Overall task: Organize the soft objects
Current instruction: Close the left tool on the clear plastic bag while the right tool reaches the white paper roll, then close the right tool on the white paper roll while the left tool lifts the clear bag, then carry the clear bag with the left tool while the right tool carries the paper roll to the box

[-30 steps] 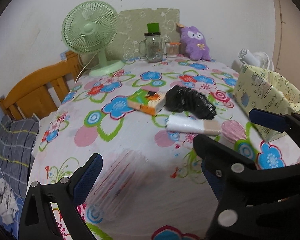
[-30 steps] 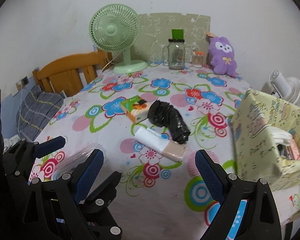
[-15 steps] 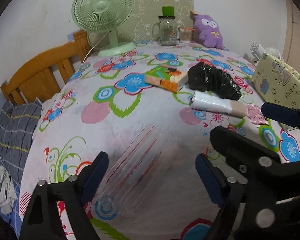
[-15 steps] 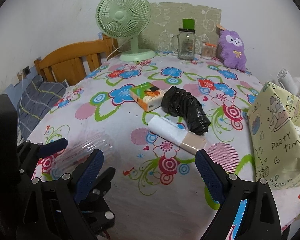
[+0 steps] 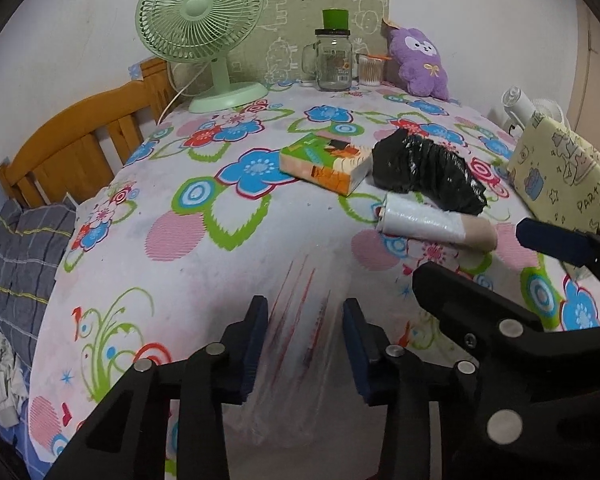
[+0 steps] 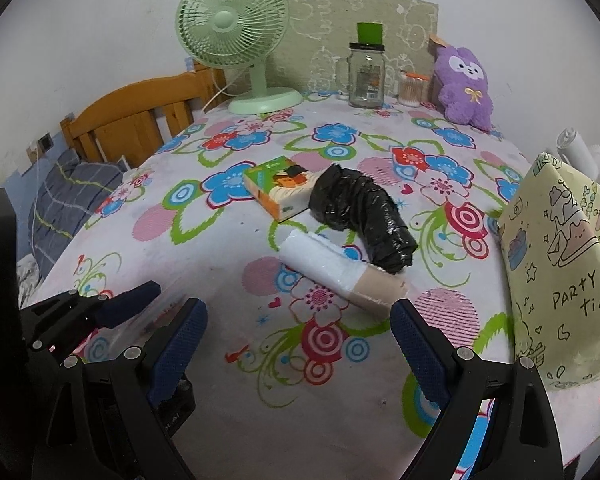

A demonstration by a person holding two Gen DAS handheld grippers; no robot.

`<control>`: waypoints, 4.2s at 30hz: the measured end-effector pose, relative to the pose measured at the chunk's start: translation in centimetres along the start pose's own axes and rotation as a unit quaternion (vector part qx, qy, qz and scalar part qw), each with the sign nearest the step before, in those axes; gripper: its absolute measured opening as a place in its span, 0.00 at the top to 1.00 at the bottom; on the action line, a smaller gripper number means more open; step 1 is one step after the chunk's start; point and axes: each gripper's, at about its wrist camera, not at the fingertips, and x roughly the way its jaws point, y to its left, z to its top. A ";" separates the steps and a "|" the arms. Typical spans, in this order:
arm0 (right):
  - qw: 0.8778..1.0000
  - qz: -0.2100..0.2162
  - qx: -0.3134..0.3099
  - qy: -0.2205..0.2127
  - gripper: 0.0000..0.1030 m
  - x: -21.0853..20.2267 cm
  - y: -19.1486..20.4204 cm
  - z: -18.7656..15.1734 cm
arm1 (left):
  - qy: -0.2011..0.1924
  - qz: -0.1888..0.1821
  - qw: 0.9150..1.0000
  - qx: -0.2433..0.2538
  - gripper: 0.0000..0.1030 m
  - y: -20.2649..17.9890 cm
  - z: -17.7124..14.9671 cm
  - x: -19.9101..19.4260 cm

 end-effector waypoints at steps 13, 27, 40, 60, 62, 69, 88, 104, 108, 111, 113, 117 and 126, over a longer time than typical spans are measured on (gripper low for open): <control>1.000 0.000 -0.001 0.012 0.21 1.6 -1.6 1.7 | 0.001 -0.020 1.000 -0.009 0.70 -1.3 2.3 1.5; 0.999 0.027 0.009 0.046 0.27 4.9 -3.4 3.1 | 0.007 -0.022 1.000 -0.009 0.70 -1.8 3.3 2.7; 0.997 0.032 0.023 0.068 0.74 5.1 -4.1 2.4 | 0.008 -0.020 1.000 0.010 0.72 -3.2 3.2 2.7; 0.999 0.020 0.019 0.036 0.79 0.9 -3.8 2.1 | -0.018 -0.043 0.999 0.006 0.80 -4.7 3.1 -0.7; 0.999 0.020 0.020 0.031 0.79 0.4 -3.8 2.2 | -0.023 -0.043 0.999 0.008 0.80 -4.8 3.2 -1.2; 1.000 0.008 0.019 0.010 0.79 -2.0 -3.8 2.7 | -0.044 -0.043 0.998 0.013 0.80 -5.4 3.8 -3.3; 0.999 -0.023 0.020 -0.045 0.79 -8.2 -5.0 4.6 | -0.092 -0.051 0.994 0.033 0.80 -7.8 6.1 -8.0; 0.996 -0.043 0.022 -0.075 0.79 -11.6 -6.9 6.2 | -0.125 -0.060 0.989 0.053 0.80 -9.9 8.3 -10.2; 0.995 -0.047 0.024 -0.081 0.79 -12.0 -7.6 6.4 | -0.130 -0.062 0.988 0.057 0.80 -10.7 8.9 -10.4; 0.995 -0.050 0.028 -0.084 0.79 -12.3 -8.4 6.6 | -0.132 -0.065 0.987 0.060 0.80 -11.4 9.2 -10.4; 0.994 -0.053 0.030 -0.086 0.79 -12.5 -9.0 6.7 | -0.133 -0.066 0.987 0.063 0.80 -11.9 9.5 -10.4; 0.994 -0.058 0.035 -0.091 0.79 -12.9 -10.2 6.8 | -0.136 -0.071 0.986 0.067 0.80 -13.2 10.0 -10.2; 0.991 -0.077 0.047 -0.098 0.79 -13.7 -13.1 7.0 | -0.140 -0.088 0.983 0.078 0.80 -16.0 11.0 -9.8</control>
